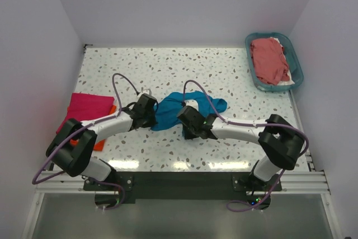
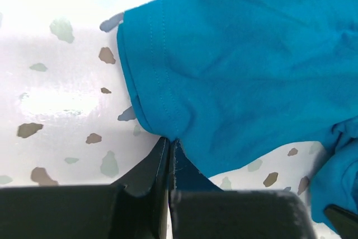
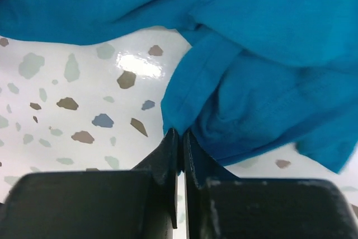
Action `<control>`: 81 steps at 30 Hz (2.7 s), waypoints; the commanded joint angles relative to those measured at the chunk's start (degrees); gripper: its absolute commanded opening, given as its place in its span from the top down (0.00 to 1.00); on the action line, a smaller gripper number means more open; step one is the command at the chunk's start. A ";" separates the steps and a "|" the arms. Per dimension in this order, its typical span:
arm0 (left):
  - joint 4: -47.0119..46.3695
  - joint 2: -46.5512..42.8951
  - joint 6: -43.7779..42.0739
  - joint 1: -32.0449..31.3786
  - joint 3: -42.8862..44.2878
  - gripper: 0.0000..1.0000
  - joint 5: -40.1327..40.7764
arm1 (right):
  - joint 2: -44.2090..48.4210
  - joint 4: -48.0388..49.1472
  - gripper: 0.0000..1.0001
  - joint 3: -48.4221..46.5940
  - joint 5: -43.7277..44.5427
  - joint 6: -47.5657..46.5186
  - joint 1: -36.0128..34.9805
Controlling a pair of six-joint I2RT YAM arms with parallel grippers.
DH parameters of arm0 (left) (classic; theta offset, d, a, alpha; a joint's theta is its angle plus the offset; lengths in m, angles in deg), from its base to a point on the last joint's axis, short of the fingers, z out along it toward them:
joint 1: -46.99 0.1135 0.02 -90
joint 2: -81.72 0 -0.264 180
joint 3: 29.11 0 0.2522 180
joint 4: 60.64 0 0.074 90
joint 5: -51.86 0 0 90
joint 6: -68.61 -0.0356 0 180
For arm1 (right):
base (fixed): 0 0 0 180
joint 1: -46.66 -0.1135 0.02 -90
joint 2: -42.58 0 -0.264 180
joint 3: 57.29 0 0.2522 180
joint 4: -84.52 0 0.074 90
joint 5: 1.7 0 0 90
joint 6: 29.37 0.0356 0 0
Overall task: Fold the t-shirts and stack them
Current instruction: Flatten the tshirt out
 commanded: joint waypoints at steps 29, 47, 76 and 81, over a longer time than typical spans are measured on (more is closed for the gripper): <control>19.63 -18.34 -8.56 23.25 40.25 1.00 -7.55 | 28.82 -24.27 1.00 -34.00 19.60 -18.58 25.21; 18.13 -20.34 -9.16 29.77 49.30 1.00 -15.56 | 18.26 -24.96 1.00 -51.41 4.74 -19.55 44.82; -4.53 -9.32 -4.69 42.16 67.97 1.00 -27.17 | -12.24 -14.77 1.00 -81.93 -31.37 -10.68 54.31; -6.47 -20.42 -1.36 41.98 42.05 1.00 -26.28 | -14.78 -18.02 1.00 -76.12 -35.69 -10.59 58.71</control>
